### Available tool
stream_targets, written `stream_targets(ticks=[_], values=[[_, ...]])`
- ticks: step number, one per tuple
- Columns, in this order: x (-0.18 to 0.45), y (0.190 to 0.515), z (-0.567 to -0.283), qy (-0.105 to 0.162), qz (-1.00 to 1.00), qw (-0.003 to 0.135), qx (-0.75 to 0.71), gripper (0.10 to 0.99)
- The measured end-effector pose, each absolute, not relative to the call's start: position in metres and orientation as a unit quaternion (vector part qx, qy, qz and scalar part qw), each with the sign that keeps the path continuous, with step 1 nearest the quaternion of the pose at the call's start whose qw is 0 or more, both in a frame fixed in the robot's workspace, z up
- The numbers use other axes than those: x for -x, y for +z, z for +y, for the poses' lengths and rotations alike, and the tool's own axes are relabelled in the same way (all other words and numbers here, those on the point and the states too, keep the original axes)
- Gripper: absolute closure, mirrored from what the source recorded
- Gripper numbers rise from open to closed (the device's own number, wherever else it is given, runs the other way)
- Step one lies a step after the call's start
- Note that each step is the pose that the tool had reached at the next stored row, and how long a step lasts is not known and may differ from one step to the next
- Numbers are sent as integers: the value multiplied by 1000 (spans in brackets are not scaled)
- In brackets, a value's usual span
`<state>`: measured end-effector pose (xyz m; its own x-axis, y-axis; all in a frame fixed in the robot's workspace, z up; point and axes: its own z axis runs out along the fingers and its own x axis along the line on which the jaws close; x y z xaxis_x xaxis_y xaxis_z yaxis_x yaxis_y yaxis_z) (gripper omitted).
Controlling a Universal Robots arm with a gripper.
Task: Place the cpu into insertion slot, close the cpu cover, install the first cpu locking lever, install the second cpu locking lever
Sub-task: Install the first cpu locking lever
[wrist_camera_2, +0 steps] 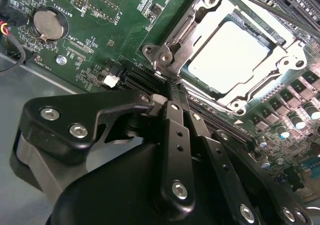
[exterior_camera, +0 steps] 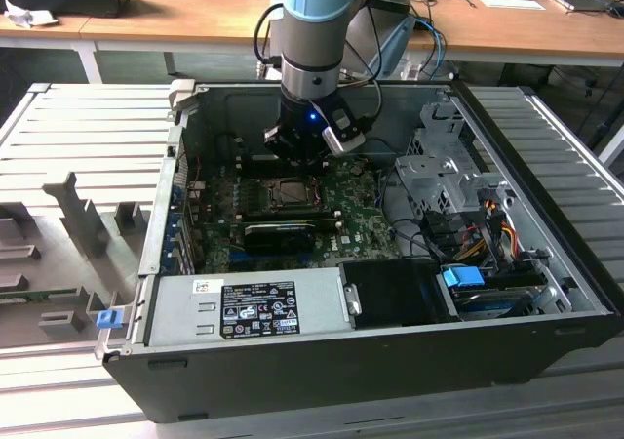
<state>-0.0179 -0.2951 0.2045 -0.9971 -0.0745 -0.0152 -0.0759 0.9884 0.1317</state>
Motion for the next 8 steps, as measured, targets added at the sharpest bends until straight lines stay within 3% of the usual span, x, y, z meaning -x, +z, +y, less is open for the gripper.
stream_targets(ticks=[8], values=[[18,204,-295,65,997,5,35,980]])
